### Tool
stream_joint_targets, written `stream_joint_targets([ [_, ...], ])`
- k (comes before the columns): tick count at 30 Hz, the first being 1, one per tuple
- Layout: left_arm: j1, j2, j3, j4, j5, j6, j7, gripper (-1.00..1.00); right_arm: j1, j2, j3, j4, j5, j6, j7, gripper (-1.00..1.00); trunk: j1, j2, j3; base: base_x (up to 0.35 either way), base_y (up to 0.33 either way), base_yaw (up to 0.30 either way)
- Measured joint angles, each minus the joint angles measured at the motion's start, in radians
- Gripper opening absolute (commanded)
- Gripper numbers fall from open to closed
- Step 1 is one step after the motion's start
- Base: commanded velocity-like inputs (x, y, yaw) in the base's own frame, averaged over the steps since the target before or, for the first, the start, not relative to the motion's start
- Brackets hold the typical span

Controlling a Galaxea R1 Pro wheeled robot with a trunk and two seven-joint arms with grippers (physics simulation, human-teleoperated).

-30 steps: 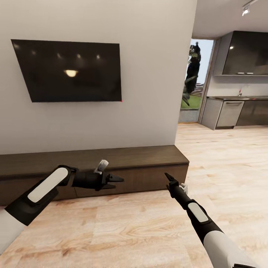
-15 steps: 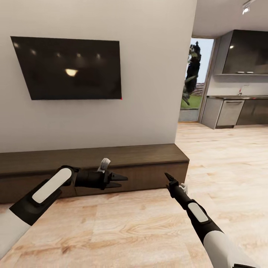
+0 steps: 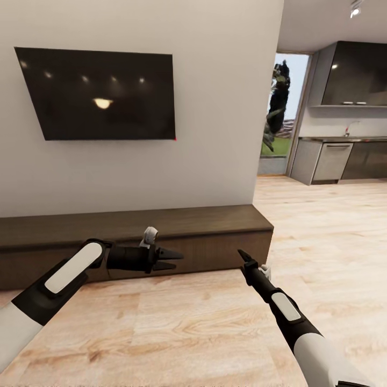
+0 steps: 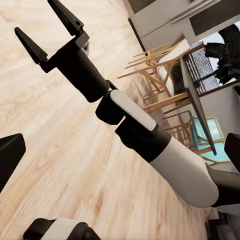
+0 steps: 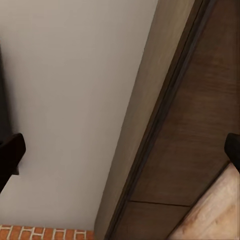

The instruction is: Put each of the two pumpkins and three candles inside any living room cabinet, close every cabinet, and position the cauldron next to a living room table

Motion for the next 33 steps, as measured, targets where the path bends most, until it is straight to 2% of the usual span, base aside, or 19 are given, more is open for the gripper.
stream_joint_targets([
  [5,0.000,0.000,0.000,-0.001,0.001,0.000,-0.001,1.00,0.000,0.000,0.000,0.000,0.000,0.000,0.000,1.00,0.019,-0.035,-0.016,0.000,0.000,0.000],
  [19,0.004,0.001,0.000,0.002,0.004,0.000,-0.001,1.00,0.000,0.001,0.000,0.000,0.000,0.000,0.000,1.00,0.019,-0.035,-0.016,0.009,0.000,0.000],
  [33,0.006,0.000,0.000,0.003,0.003,0.000,-0.001,1.00,0.000,0.001,0.000,0.000,0.000,0.000,0.000,1.00,0.019,-0.035,-0.016,0.196,0.044,0.000],
])
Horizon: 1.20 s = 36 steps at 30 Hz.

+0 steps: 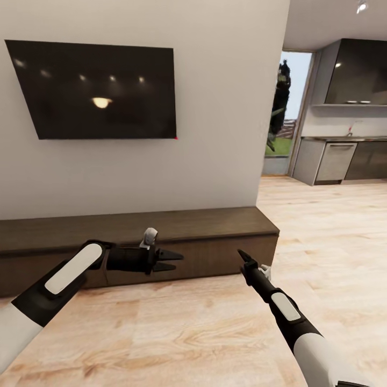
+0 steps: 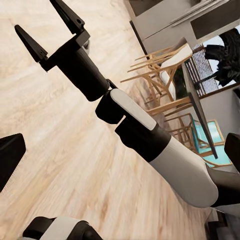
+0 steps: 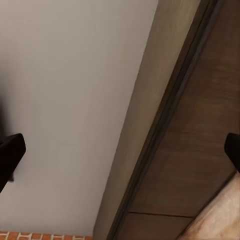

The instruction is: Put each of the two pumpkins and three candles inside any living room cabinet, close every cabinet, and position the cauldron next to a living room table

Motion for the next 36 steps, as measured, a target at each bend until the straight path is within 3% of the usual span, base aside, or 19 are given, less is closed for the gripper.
stream_joint_targets([
  [22,0.000,0.001,0.000,0.000,-0.001,0.000,0.000,1.00,0.000,0.000,0.001,0.001,0.000,0.000,0.005,1.00,0.000,0.000,0.000,0.217,0.033,0.000],
  [31,0.000,0.001,0.000,-0.005,0.001,0.000,0.000,1.00,0.001,-0.032,-0.006,0.038,-0.008,0.009,0.108,1.00,0.000,0.000,0.000,0.053,0.000,0.000],
  [36,0.000,0.004,0.000,-0.025,0.002,0.000,-0.001,1.00,0.000,-0.046,-0.015,0.113,-0.017,0.113,0.185,1.00,0.004,-0.007,-0.003,0.004,0.000,0.000],
])
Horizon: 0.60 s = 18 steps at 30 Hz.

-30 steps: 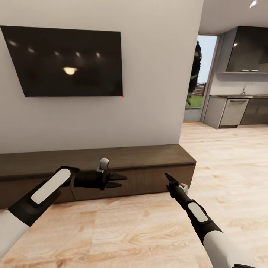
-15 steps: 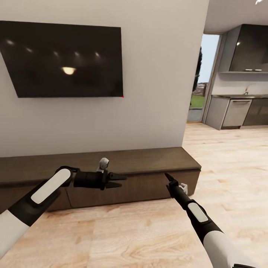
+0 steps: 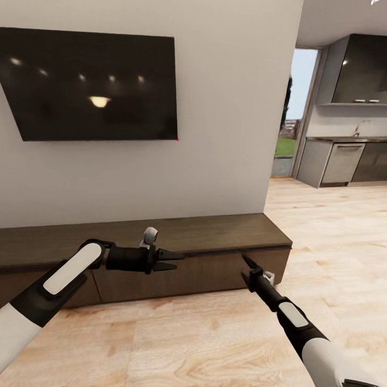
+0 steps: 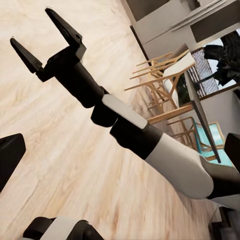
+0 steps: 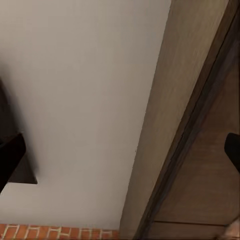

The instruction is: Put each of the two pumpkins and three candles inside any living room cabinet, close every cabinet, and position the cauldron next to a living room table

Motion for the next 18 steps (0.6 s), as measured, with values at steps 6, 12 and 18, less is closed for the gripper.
stream_joint_targets([
  [6,0.000,0.011,0.000,-0.004,0.003,0.000,-0.007,1.00,0.000,-0.006,-0.002,0.023,0.000,0.026,0.023,1.00,0.023,-0.042,-0.019,0.000,0.000,0.000],
  [12,0.000,0.028,0.000,0.006,-0.001,0.000,-0.060,1.00,0.000,-0.007,-0.005,0.024,0.002,0.011,0.024,1.00,0.046,-0.084,-0.038,0.000,0.000,0.000],
  [18,0.000,0.046,0.000,0.010,-0.002,0.000,-0.099,1.00,0.000,-0.006,-0.006,0.024,0.005,-0.006,0.024,1.00,0.052,-0.093,-0.060,0.000,0.000,0.000],
])
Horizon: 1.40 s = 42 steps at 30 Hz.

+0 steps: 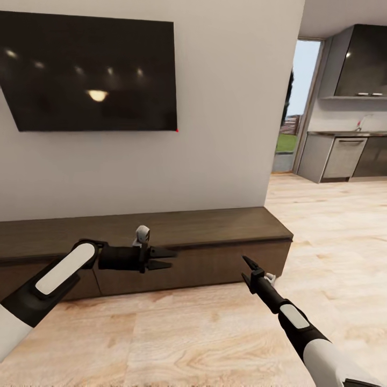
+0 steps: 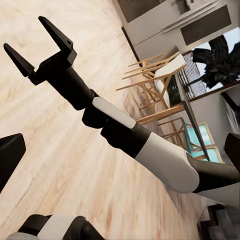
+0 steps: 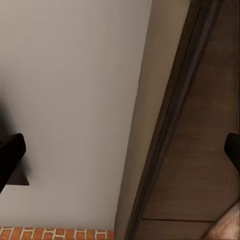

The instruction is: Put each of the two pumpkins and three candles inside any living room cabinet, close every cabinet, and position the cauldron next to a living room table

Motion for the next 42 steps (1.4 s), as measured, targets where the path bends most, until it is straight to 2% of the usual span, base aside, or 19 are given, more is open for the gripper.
stream_joint_targets([
  [9,0.000,0.003,0.000,-0.001,-0.002,0.000,-0.007,1.00,0.000,-0.002,0.000,-0.006,-0.001,-0.006,0.006,1.00,0.004,-0.002,-0.035,0.000,0.000,0.000],
  [12,0.000,0.003,0.000,-0.002,-0.002,0.000,-0.007,1.00,0.000,-0.003,0.000,-0.008,-0.001,-0.006,0.032,1.00,0.005,-0.003,-0.046,0.000,0.000,0.000],
  [17,0.000,0.003,0.000,-0.006,-0.002,0.000,-0.011,1.00,0.000,-0.021,0.000,-0.009,-0.002,-0.005,0.109,1.00,0.008,-0.004,-0.066,0.000,0.000,0.000],
  [21,0.000,0.003,0.000,-0.009,-0.002,0.000,-0.013,1.00,0.000,-0.026,0.000,-0.011,-0.001,-0.005,0.134,1.00,0.009,-0.005,-0.081,0.000,0.000,0.000],
  [27,0.000,0.003,0.000,-0.011,-0.003,0.000,-0.014,1.00,0.000,-0.030,0.000,-0.011,0.000,-0.005,0.145,1.00,0.012,-0.006,-0.104,0.000,0.000,0.000],
  [30,0.000,0.003,-0.001,-0.012,-0.003,0.000,-0.014,1.00,0.001,-0.054,0.000,-0.005,-0.004,-0.003,0.148,1.00,0.013,-0.007,-0.116,0.000,0.000,0.000],
  [33,0.000,0.003,-0.001,-0.013,-0.004,0.000,-0.014,1.00,0.001,-0.065,0.000,-0.003,-0.005,-0.003,0.150,1.00,0.015,-0.008,-0.128,0.000,0.000,0.000],
  [42,0.000,0.003,-0.002,-0.014,-0.005,0.000,-0.015,1.00,0.001,-0.071,0.000,-0.001,-0.003,-0.003,0.178,1.00,0.019,-0.010,-0.163,0.000,0.000,0.000],
])
